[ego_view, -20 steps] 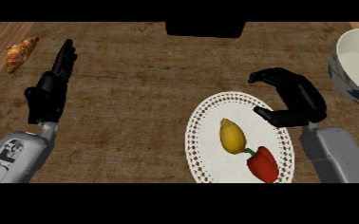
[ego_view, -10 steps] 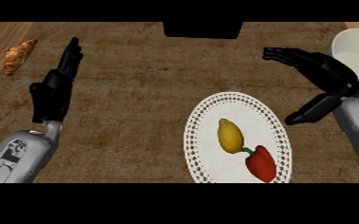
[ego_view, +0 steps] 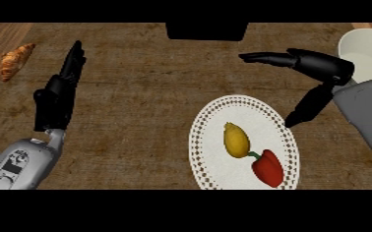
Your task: Pick the lemon from the placemat and place it in the bowl
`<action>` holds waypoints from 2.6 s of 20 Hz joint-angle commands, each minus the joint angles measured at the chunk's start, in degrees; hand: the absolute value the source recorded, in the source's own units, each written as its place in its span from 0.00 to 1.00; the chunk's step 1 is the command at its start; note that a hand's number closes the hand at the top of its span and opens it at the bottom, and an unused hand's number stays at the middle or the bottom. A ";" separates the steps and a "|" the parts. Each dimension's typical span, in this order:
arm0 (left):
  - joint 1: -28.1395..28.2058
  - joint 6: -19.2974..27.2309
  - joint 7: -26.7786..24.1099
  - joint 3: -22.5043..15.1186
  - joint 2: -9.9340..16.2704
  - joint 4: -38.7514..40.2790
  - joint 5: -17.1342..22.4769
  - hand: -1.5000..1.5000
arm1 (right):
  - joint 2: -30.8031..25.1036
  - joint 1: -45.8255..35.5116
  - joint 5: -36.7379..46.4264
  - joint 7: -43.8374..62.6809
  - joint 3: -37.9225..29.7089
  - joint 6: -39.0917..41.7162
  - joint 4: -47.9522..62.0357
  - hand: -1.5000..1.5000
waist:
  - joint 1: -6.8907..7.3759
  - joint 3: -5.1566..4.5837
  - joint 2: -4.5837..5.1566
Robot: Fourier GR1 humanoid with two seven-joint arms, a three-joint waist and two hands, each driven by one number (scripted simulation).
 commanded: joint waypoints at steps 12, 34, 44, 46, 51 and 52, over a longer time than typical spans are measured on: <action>1.14 -2.85 -0.75 3.93 -1.52 1.67 -1.67 0.50 | 2.53 -1.66 14.12 -1.78 14.99 4.37 -4.23 0.00 | -1.95 -0.08 -0.24; 2.46 -6.27 4.30 8.47 -7.47 -3.00 -9.97 0.50 | 18.41 1.66 33.95 -0.77 15.73 -2.03 8.96 0.00 | -1.74 -0.06 -0.23; 3.45 -9.66 4.33 10.95 -7.79 -4.72 -10.24 0.50 | 18.71 4.88 41.58 -11.52 17.09 -13.88 11.95 1.00 | -1.77 -0.04 -0.23; 6.44 -10.93 6.39 11.89 -6.39 -9.13 -9.80 0.50 | 19.29 4.02 41.75 -12.61 15.72 -13.20 13.93 1.00 | -1.48 -0.04 -0.30; 5.26 -10.03 4.19 12.47 -9.53 -5.37 -12.06 0.50 | 16.84 5.77 41.51 -15.26 13.40 -10.43 8.90 1.00 | -2.12 -0.07 -0.37; 2.30 -10.51 1.67 13.14 -10.58 0.07 -11.49 0.50 | 20.08 6.41 40.82 -12.78 13.62 -10.97 7.22 1.00 | -2.43 -0.09 -0.31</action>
